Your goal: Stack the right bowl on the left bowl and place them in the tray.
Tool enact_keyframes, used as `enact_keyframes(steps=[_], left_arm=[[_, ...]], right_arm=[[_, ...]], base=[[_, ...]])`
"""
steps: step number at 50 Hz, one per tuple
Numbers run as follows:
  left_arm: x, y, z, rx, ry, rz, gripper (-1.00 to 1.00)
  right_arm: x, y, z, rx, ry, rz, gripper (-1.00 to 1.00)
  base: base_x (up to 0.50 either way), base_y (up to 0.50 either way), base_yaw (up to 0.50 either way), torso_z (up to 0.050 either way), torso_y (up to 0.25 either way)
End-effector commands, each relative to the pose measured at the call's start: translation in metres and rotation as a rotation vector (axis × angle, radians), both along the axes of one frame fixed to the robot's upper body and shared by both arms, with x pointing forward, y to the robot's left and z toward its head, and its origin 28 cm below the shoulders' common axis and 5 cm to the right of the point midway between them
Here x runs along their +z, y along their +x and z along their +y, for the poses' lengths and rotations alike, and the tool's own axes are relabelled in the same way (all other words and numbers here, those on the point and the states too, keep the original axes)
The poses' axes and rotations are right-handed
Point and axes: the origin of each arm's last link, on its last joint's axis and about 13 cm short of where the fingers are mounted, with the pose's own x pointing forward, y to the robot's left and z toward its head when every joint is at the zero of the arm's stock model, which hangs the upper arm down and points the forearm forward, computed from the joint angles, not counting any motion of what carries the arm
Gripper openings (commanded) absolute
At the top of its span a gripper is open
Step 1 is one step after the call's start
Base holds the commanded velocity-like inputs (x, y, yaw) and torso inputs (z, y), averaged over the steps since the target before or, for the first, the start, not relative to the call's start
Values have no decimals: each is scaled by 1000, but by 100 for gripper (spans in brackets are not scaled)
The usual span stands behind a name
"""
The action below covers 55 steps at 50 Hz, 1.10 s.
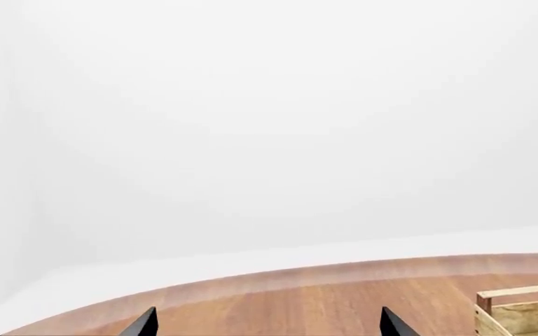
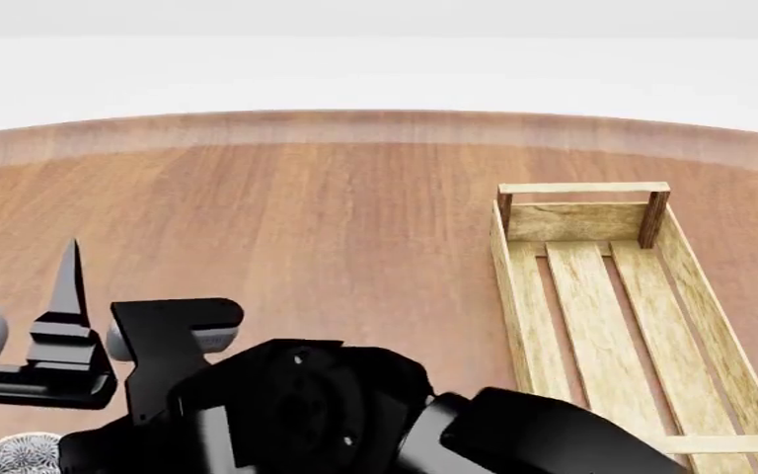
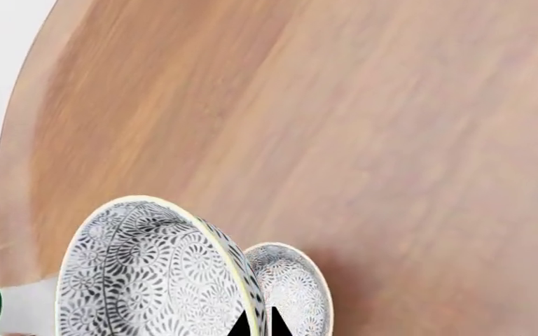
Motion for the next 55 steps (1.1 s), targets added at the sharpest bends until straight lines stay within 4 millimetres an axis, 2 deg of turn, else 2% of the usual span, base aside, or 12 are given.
enact_keyframes(steps=[1, 18, 30, 55], left_arm=[[0, 1, 3, 14, -21, -8, 100], [-1, 0, 3, -10, -34, -9, 100], [-1, 0, 3, 0, -19, -11, 100], [-3, 0, 1, -8, 3, -9, 100]], right_arm=[[-1, -10, 10, 81, 49, 9, -100], [-7, -8, 6, 103, 31, 6, -100], [-2, -9, 8, 130, 39, -22, -100], [3, -9, 10, 147, 56, -50, -100]], base=[[0, 0, 0, 0, 0], [0, 0, 0, 0, 1], [0, 0, 0, 0, 0], [0, 0, 0, 12, -249]])
